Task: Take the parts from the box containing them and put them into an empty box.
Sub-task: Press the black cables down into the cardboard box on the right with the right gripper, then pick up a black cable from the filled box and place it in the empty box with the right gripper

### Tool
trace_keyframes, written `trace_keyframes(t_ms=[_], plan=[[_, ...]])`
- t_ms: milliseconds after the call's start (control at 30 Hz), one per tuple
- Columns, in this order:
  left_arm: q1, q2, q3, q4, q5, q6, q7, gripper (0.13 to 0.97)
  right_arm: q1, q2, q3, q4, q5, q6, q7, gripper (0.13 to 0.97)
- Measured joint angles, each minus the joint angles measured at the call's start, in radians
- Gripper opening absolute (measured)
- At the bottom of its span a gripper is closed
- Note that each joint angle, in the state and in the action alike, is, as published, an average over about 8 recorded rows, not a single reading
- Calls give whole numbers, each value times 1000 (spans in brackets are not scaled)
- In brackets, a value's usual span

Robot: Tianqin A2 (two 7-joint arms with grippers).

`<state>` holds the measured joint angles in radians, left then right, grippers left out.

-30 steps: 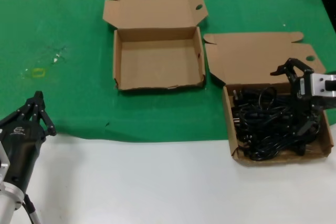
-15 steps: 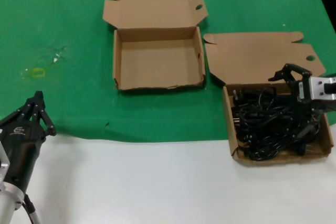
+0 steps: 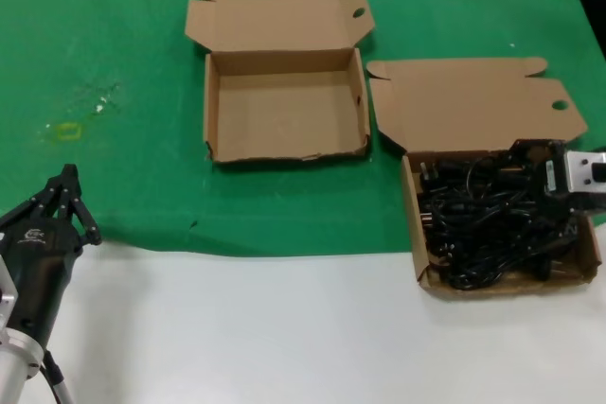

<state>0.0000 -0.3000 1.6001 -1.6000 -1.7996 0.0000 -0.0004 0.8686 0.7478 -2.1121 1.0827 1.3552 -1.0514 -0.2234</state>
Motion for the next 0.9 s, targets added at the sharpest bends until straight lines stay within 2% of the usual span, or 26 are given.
trace_keyframes(t_ms=[133,400,533,800,900], plan=[[0,0,0,0,0,0,0,144,-6,1,3,3,-5,0,2,692],[0,0,0,0,0,0,0,144,-11,3,8,4,-14,0,5,472],[0,0,0,0,0,0,0,144,-15,5,10,9,-18,-1,9,472],[0,0,0,0,0,0,0,144,-25,13,14,26,-24,-5,22,301],[0,0,0,0,0,0,0,144,-26,19,17,38,-27,-9,32,280]])
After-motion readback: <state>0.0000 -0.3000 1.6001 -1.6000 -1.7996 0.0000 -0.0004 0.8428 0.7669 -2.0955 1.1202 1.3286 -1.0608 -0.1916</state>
